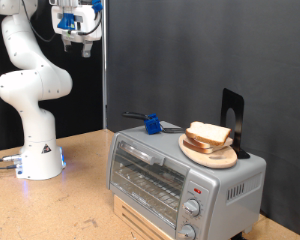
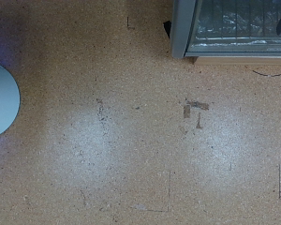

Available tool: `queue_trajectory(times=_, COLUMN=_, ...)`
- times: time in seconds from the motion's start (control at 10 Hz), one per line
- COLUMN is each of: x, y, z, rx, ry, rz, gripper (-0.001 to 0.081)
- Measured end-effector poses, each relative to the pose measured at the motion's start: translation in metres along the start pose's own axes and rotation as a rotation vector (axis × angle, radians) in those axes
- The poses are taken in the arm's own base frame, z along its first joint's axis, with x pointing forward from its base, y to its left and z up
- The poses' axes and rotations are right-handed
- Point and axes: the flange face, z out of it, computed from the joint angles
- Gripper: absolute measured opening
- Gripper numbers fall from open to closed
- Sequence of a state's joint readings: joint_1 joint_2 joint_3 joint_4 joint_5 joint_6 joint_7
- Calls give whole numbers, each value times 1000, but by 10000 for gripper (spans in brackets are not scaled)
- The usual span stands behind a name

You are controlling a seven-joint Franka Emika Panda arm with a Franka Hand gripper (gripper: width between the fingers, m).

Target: Make a piece of toast with the oven

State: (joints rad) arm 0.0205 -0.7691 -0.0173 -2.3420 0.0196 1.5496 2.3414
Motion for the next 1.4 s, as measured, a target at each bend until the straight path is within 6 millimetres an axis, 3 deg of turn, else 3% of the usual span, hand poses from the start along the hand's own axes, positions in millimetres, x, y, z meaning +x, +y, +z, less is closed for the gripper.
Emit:
queue_trajectory(times=0.5, x=-6, y=-3, z=0, rx=56, ry=0, rz=-564, gripper=803)
queue_trajectory(times=0.6, x=-5, y=-3, z=0, rx=52, ry=-6, rz=-519, gripper=803)
queue_trajectory(times=0.7, x=-6, y=0, z=-1, rx=46, ry=-12, rz=-567, gripper=803)
queue_trajectory(times=1.0, x=-12, y=29, z=-9, rx=25, ry=13, rz=-948, gripper=803)
queue_trajectory(times=1.2, x=-16, y=31, z=-9, rx=57, ry=58, rz=-1166, gripper=803)
queue_trajectory(times=1.3, x=-16, y=31, z=-9, rx=54, ry=49, rz=-1123, gripper=803)
queue_trajectory(times=1.4, x=-18, y=32, z=-11, rx=68, ry=24, rz=-1201, gripper=803)
